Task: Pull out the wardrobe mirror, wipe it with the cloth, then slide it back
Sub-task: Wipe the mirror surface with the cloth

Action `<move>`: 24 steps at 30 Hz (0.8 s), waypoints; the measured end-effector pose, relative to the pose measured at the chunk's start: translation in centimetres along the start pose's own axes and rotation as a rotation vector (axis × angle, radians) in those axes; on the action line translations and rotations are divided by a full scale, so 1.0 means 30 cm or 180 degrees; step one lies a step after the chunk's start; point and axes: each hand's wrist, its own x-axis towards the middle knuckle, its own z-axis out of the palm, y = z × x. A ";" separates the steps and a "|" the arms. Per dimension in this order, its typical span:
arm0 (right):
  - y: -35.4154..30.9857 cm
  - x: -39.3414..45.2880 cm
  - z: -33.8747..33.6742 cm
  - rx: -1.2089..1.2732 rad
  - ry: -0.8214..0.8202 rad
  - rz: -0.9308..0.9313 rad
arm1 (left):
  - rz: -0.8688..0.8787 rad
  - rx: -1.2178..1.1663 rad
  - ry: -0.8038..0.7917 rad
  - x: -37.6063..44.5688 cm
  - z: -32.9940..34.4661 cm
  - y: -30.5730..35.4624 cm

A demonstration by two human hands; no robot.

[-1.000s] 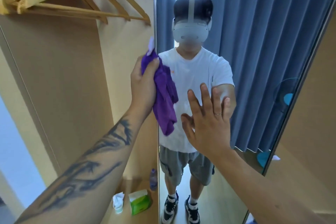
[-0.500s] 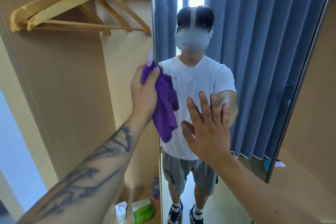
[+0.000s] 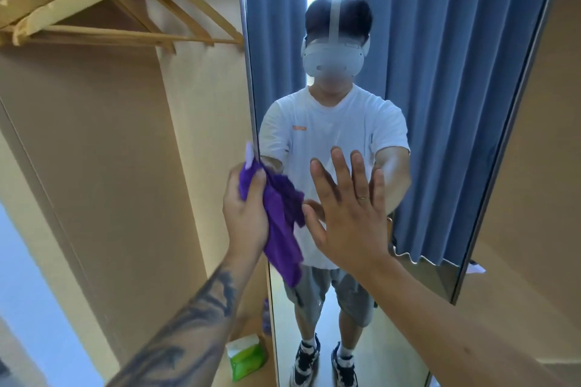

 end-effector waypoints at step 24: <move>0.007 0.001 0.000 -0.0109 0.0040 -0.0039 | -0.0352 -0.0840 -0.0273 0.170 0.025 0.102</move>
